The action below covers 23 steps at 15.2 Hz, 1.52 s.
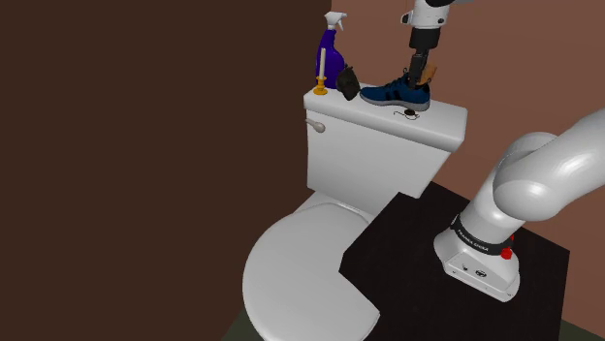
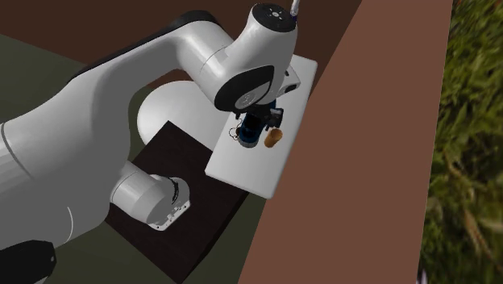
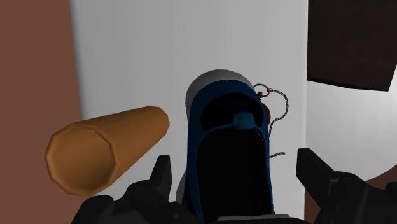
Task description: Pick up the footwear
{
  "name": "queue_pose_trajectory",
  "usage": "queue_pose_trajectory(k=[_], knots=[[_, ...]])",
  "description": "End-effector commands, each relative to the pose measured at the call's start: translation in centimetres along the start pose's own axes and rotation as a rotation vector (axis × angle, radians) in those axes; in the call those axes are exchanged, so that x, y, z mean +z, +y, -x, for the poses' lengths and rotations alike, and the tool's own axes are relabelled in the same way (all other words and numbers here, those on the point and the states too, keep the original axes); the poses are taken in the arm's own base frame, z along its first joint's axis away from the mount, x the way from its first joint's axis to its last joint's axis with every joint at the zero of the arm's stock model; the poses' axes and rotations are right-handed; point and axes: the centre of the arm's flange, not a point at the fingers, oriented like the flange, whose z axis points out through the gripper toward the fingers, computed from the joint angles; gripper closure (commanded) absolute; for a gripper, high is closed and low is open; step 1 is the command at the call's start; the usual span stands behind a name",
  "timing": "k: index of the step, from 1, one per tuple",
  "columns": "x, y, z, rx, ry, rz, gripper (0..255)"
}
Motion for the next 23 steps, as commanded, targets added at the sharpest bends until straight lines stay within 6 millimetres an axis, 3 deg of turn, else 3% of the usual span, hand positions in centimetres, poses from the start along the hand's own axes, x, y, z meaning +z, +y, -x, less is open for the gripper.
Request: queue_pose_trajectory(k=[1,2,3,12,23], knots=[[0.6,0.1,-0.1,0.000,0.000,0.000,0],[0.6,0.1,-0.1,0.000,0.000,0.000,0],[0.6,0.0,-0.2,0.000,0.000,0.000,255],[0.6,0.1,-0.1,0.000,0.000,0.000,255],[-5.1,-0.3,0.5,0.000,0.000,0.000,255]])
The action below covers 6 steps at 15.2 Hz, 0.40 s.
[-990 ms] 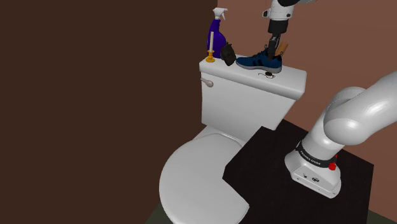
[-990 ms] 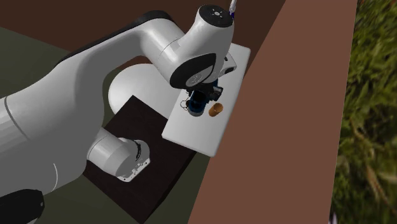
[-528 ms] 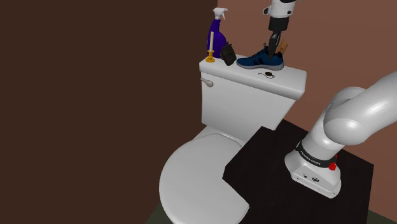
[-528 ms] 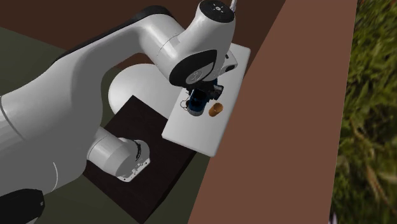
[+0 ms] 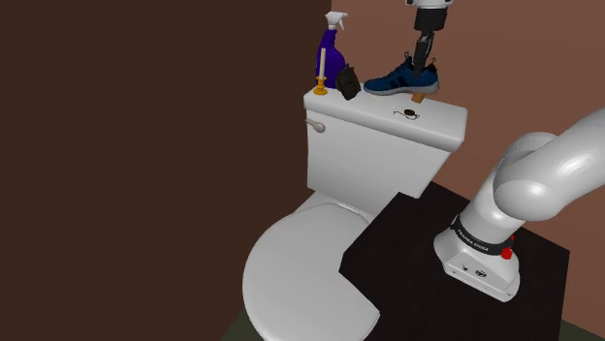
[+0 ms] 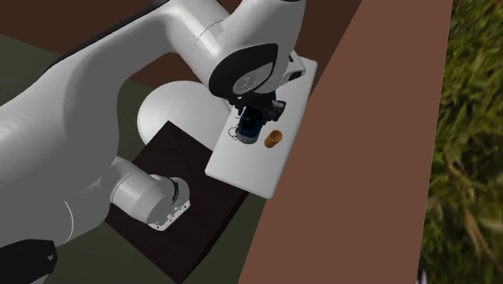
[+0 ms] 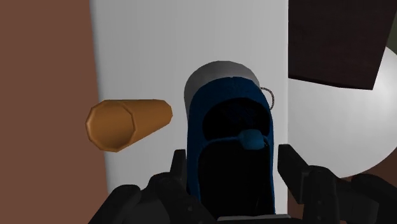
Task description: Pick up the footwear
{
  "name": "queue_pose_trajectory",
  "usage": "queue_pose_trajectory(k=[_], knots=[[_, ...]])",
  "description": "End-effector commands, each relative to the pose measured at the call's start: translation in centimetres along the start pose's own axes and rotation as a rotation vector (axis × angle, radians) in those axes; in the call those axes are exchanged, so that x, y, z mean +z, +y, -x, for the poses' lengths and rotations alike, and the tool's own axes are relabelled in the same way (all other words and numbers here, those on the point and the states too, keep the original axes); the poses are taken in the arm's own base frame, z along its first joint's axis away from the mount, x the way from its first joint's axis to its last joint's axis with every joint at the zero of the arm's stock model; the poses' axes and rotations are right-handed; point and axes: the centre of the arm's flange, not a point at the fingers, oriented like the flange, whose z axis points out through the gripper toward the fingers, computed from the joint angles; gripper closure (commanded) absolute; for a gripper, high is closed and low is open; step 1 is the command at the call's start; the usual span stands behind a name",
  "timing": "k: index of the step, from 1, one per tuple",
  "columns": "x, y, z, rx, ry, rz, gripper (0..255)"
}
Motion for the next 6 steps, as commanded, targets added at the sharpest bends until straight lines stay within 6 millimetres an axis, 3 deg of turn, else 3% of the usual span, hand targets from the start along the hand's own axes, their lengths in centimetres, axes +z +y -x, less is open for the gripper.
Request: queue_pose_trajectory(k=[1,6], knots=[[-1.1,-0.1,0.1,0.000,0.000,0.000,255],[-2.8,-0.2,0.3,0.000,0.000,0.000,255]])
